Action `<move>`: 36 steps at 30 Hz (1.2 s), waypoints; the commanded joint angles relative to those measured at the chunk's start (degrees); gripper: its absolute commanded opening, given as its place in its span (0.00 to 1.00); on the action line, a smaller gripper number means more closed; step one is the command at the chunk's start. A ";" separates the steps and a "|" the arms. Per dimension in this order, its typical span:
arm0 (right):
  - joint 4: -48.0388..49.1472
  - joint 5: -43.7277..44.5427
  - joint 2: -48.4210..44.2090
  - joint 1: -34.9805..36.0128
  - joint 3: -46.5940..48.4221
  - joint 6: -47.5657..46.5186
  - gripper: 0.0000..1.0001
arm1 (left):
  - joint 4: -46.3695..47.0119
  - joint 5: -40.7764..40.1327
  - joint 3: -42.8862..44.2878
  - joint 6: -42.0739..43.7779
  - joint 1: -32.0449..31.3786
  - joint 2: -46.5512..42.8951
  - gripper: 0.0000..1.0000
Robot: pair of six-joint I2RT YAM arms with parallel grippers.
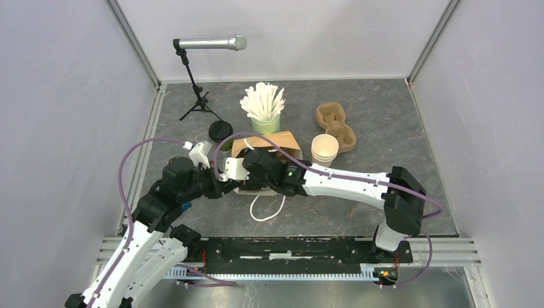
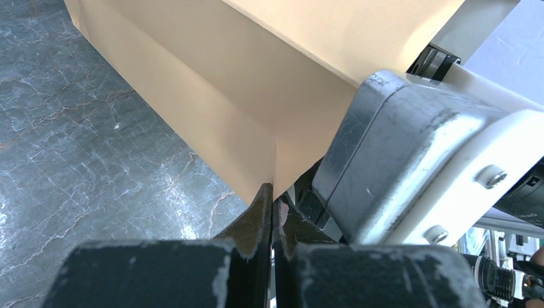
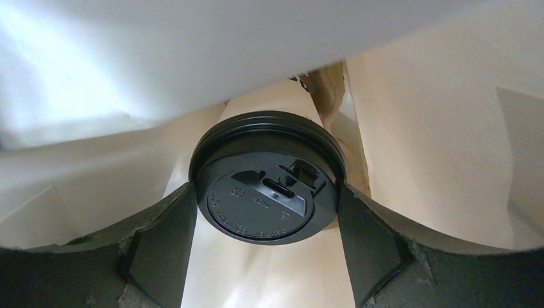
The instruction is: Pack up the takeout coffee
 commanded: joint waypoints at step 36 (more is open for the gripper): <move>-16.63 -1.96 -14.70 -1.51 -2.63 -9.43 0.65 | -14.29 2.17 12.13 14.34 -0.57 6.34 0.02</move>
